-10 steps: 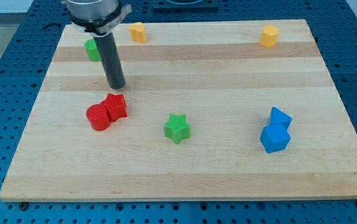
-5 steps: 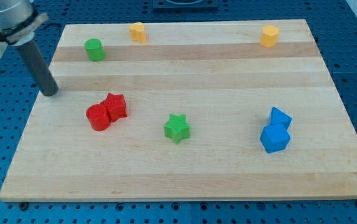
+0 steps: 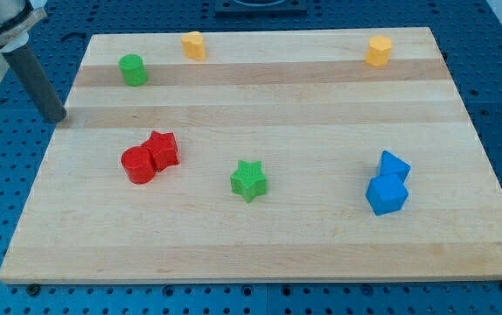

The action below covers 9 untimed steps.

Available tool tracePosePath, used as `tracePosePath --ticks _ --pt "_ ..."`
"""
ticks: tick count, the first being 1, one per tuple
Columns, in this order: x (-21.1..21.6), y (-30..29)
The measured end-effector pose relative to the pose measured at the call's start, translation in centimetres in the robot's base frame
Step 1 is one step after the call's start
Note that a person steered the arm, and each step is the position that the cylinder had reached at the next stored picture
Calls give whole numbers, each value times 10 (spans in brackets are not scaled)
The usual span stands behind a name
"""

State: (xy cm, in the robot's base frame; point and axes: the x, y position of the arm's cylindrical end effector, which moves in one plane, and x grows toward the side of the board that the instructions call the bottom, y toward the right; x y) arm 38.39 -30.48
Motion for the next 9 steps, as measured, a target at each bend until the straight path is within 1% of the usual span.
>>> tracePosePath --ticks 2,3,4,5,6,7,8,9 --pt "-4 0" --pt "-51 0" --pt "-54 0" --pt "-75 0" --pt "-130 0" --pt "-134 2" --pt "-133 51" --pt "-134 62"
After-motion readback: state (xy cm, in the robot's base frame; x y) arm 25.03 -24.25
